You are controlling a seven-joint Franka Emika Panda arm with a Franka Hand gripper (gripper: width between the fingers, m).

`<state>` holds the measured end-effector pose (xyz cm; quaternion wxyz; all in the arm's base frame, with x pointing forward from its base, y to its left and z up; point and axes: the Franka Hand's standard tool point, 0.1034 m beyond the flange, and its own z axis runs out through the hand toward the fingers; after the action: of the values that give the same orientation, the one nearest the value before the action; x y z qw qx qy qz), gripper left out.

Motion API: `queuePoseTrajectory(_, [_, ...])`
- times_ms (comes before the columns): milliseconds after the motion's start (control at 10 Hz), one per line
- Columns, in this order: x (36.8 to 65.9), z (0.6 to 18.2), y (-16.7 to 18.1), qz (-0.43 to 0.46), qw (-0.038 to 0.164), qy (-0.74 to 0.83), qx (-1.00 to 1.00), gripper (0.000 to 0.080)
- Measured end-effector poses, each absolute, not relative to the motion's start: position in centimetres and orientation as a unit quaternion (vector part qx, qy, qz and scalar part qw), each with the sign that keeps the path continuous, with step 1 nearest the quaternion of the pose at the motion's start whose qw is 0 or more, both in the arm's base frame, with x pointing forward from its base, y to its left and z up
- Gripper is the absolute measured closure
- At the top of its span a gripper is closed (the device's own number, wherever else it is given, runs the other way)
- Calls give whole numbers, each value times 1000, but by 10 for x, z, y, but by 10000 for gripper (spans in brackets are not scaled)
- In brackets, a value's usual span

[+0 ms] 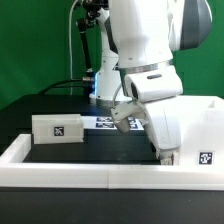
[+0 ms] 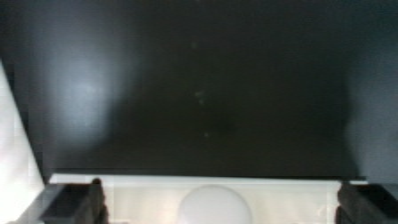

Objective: Assemble drawer

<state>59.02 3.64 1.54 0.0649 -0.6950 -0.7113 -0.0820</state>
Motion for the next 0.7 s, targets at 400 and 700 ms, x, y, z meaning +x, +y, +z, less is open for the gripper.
queuePoseTrajectory(400, [589, 18, 3, -72, 67, -708, -700, 150])
queuePoseTrajectory(700, [578, 23, -50, -69, 61, -677, -730, 150])
